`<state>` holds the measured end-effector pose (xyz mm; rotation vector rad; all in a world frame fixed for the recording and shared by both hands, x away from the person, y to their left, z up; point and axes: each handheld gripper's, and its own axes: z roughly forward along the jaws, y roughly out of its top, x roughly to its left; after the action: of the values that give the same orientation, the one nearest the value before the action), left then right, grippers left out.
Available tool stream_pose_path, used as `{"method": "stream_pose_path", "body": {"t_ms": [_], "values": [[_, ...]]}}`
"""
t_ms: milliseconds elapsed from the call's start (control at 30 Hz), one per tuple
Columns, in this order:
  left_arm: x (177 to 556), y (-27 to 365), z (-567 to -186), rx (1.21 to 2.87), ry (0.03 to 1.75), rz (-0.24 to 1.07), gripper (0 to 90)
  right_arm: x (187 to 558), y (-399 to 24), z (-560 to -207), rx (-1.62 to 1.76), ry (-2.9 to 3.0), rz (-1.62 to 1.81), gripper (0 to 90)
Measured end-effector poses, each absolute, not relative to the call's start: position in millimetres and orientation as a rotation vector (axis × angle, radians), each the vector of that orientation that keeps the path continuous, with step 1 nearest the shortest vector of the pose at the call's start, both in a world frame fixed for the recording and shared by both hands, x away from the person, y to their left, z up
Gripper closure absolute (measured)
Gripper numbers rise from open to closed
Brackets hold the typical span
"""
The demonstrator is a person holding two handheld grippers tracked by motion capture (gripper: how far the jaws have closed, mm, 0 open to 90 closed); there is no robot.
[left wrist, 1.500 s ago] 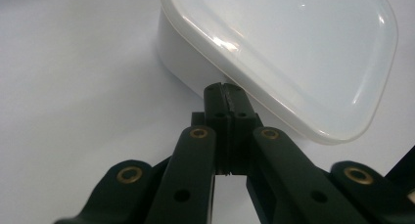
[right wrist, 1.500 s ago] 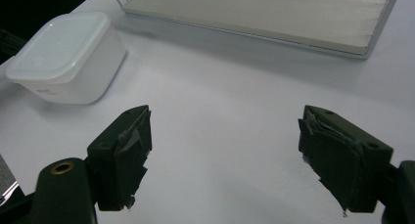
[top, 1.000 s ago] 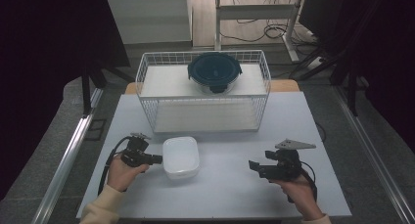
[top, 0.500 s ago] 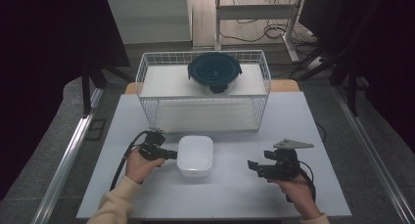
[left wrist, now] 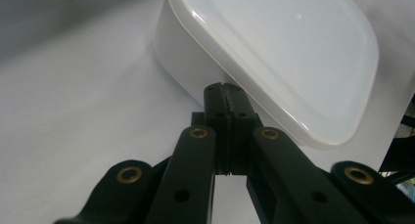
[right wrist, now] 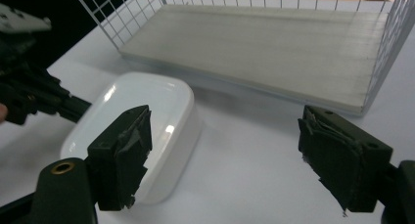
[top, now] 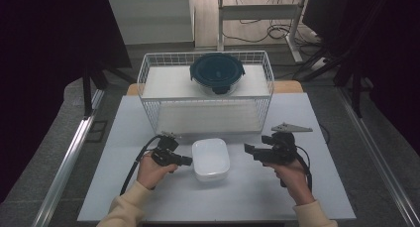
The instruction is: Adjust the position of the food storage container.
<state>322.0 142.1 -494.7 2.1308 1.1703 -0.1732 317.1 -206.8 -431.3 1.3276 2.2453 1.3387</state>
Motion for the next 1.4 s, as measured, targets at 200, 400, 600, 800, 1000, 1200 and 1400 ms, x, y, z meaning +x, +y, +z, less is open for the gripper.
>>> {"method": "stream_pose_path", "body": {"t_ms": [200,400,600,800,1000,1200,1400], "values": [[325.6,133.6,-497.9,2.135,1.170,-0.168,90.0,319.0,-210.7,-433.7,1.332,2.233,1.347,20.2],[328.6,125.3,-498.3,2.122,1.182,-0.141,90.0,318.8,-219.0,-437.3,1.345,2.235,1.354,20.2],[324.4,134.9,-489.5,2.090,1.197,-0.067,90.0,317.4,-222.1,-438.9,1.340,2.236,1.355,20.2],[312.6,149.3,-471.8,2.006,1.202,0.020,75.8,317.4,-220.3,-440.7,1.339,2.249,1.348,20.2],[302.5,153.3,-459.2,1.942,1.205,0.043,41.2,316.6,-217.8,-441.6,1.327,2.266,1.346,20.2],[296.6,157.9,-452.4,1.865,1.197,0.020,33.3,316.2,-216.5,-442.1,1.320,2.275,1.346,20.1],[292.2,157.4,-449.3,1.849,1.168,-0.014,32.5,315.2,-215.1,-442.1,1.310,2.287,1.347,20.2]]}}
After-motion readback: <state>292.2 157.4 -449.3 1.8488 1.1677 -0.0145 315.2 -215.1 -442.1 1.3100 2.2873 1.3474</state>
